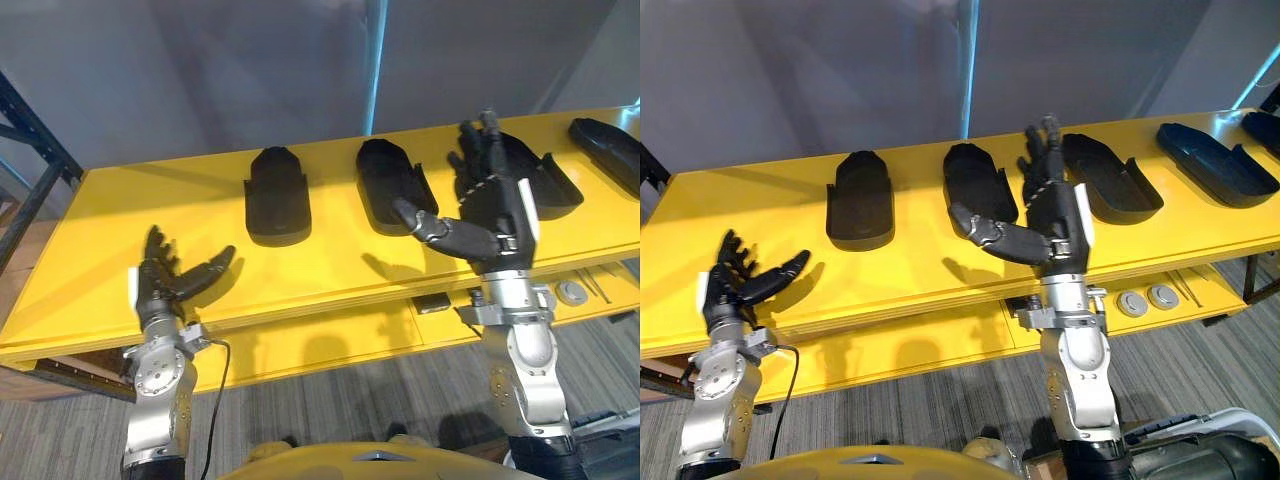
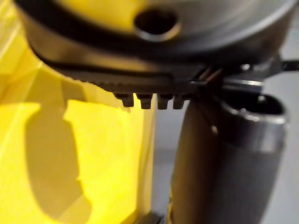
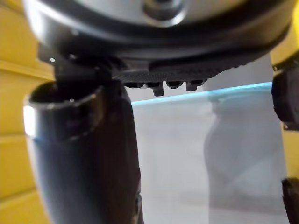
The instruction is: Walk over and take three plastic housings, then place them on the shelf
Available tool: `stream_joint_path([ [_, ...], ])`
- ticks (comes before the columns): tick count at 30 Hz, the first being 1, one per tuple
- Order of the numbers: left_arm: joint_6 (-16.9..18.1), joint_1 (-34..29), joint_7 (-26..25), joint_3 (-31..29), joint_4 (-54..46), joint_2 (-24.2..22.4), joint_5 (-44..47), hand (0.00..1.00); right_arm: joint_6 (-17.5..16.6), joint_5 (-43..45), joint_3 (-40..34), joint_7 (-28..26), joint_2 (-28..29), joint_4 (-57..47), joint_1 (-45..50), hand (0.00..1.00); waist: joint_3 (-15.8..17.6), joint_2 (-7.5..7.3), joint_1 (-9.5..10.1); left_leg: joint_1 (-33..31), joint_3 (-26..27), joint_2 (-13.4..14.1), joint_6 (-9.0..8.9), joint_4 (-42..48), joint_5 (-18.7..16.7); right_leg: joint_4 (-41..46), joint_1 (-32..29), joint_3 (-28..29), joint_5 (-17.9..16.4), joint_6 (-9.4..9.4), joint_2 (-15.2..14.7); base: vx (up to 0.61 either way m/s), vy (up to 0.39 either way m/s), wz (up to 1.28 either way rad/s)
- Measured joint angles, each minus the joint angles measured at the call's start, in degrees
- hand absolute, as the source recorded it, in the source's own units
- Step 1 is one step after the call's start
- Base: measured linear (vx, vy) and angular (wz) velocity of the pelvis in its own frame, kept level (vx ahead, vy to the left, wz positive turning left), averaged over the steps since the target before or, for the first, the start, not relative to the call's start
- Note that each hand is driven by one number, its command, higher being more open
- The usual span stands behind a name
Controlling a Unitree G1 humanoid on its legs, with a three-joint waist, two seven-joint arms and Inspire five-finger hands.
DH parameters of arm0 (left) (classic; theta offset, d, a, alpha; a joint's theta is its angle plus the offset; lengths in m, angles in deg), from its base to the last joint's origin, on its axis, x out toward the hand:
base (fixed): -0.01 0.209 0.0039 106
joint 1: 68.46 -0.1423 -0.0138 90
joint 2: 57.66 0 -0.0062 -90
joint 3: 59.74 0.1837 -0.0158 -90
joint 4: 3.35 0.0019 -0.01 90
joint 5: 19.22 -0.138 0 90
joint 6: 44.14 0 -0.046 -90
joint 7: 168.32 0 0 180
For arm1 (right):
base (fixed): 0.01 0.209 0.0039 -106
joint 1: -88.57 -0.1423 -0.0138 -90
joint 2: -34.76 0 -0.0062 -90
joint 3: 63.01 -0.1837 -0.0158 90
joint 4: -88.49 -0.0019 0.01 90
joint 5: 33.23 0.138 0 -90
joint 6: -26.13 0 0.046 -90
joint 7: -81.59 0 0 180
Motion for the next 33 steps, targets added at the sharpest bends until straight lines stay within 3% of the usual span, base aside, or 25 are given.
stream_joint_path([
  [3,3.4,-0.56,-2.09,-1.13,-4.42,-0.93,-0.02,1.0,2.99,0.01,4.21,0.6,-0.03,4.77,-6.31,1.0,0.39,-0.92,1.4,0.02,-1.16,0.0,0.44,-0.1,0.19,0.01,0.96,-1.65,-0.07,-0.01,-0.13,-0.03,0.001,0.21],
  [8,8.21,-2.06,-1.27,0.62,-7.71,-2.67,-0.07,1.0,7.04,-0.01,7.97,2.96,0.14,12.77,-15.37,1.0,0.23,-1.56,4.04,0.12,-2.78,-0.07,0.32,-1.84,1.69,0.21,1.29,-3.47,-0.08,-0.02,-0.16,-0.01,-0.002,0.24],
  [13,11.71,-4.42,0.64,1.09,-8.73,-2.85,0.09,1.0,7.93,-0.09,9.0,5.26,1.11,14.15,-17.48,1.0,0.18,-1.76,5.11,0.13,-5.17,-0.15,0.27,-1.99,2.5,0.77,2.48,-5.99,-0.08,-0.02,-0.19,0.01,0.005,0.26],
  [16,12.74,-4.42,1.58,2.53,-9.35,-2.85,0.27,1.0,9.12,-0.18,8.96,9.73,2.09,14.91,-18.0,1.0,-0.03,-2.09,5.74,0.13,-5.77,-0.56,0.29,-2.0,2.51,1.16,2.74,-6.34,-0.08,-0.02,-0.46,-0.01,0.019,0.11],
  [22,12.73,-4.32,1.95,6.86,-9.37,-2.88,0.28,1.0,9.28,-2.49,8.75,16.42,5.48,24.16,-24.96,1.0,-0.13,-2.32,5.83,0.01,-5.6,-1.1,0.73,-1.89,2.28,1.04,2.76,-6.31,-0.22,-0.2,-0.96,-0.03,0.018,0.0],
  [28,12.93,-4.26,1.9,7.69,-9.38,-2.88,0.28,1.0,9.24,-8.75,8.82,17.2,6.03,23.63,-25.91,1.0,-0.07,-2.42,5.61,-0.13,-5.44,-0.9,0.69,-1.75,2.27,0.93,2.72,-6.28,-1.11,-0.19,-0.92,0.0,0.0,0.0],
  [31,14.62,-4.29,2.14,7.63,-10.39,-2.9,0.75,1.0,7.47,-7.03,7.11,15.74,5.22,14.24,-20.02,1.0,0.25,-2.98,5.69,-0.52,-5.11,-0.83,0.64,-1.67,2.12,0.91,2.22,-5.96,-1.11,-0.19,-0.81,0.0,0.0,0.0],
  [33,17.02,-4.4,2.16,7.28,-12.49,-2.92,1.06,1.0,3.45,-6.26,4.42,13.51,5.21,4.41,-11.75,1.0,0.36,-3.54,5.51,-0.86,-4.24,-0.83,0.28,-0.56,1.44,1.08,1.81,-4.97,-1.09,-0.18,-0.82,0.03,0.036,-0.15],
])
